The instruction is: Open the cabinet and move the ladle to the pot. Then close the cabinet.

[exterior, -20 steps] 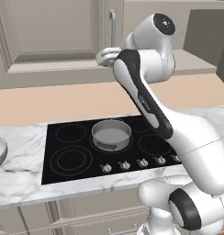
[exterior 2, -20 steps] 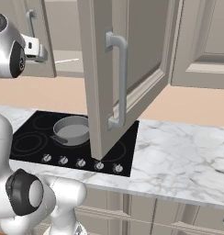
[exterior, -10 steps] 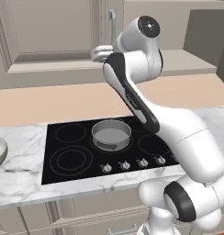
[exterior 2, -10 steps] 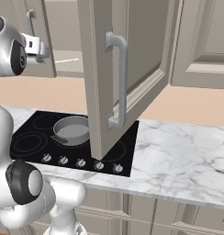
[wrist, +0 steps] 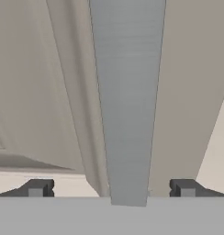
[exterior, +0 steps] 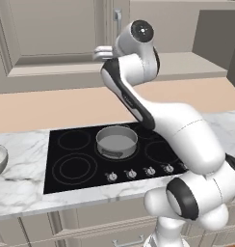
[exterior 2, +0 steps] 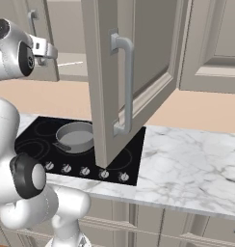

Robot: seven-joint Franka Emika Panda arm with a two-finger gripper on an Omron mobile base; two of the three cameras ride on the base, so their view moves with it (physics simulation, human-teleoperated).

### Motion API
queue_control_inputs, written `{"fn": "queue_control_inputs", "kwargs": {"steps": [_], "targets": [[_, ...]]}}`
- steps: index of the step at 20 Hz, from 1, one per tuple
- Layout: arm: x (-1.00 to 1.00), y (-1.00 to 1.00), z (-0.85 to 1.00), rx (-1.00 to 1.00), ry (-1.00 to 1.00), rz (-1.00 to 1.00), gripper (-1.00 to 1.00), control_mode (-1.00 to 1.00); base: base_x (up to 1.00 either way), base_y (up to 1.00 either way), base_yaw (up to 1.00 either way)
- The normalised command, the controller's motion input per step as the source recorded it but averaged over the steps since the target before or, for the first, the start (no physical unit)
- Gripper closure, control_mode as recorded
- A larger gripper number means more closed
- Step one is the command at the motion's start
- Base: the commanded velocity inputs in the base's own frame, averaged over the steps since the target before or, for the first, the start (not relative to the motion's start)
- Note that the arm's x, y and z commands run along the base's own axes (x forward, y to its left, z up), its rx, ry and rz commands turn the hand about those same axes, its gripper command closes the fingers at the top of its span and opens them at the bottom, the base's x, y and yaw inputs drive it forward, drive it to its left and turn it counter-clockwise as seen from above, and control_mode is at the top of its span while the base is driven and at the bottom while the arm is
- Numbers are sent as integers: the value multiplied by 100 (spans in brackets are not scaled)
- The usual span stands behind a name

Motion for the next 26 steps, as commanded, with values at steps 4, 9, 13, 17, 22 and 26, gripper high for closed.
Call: {"fn": "queue_control_inputs", "kwargs": {"steps": [4, 9, 13, 17, 22, 26], "targets": [[57, 1, 0, 0, -1, -5, -100, -100, 0, 0, 0], [40, 9, 0, 0, 0, -3, 100, -100, 0, 0, 0], [6, 13, 0, 0, 0, -1, 100, -100, 0, 0, 0], [-2, 39, 0, 0, 0, 0, 100, -100, 0, 0, 0], [-22, 75, 0, 0, 0, 4, 100, -100, 0, 0, 0], [-69, 99, 3, 0, 0, 5, 100, -100, 0, 0, 0]]}}
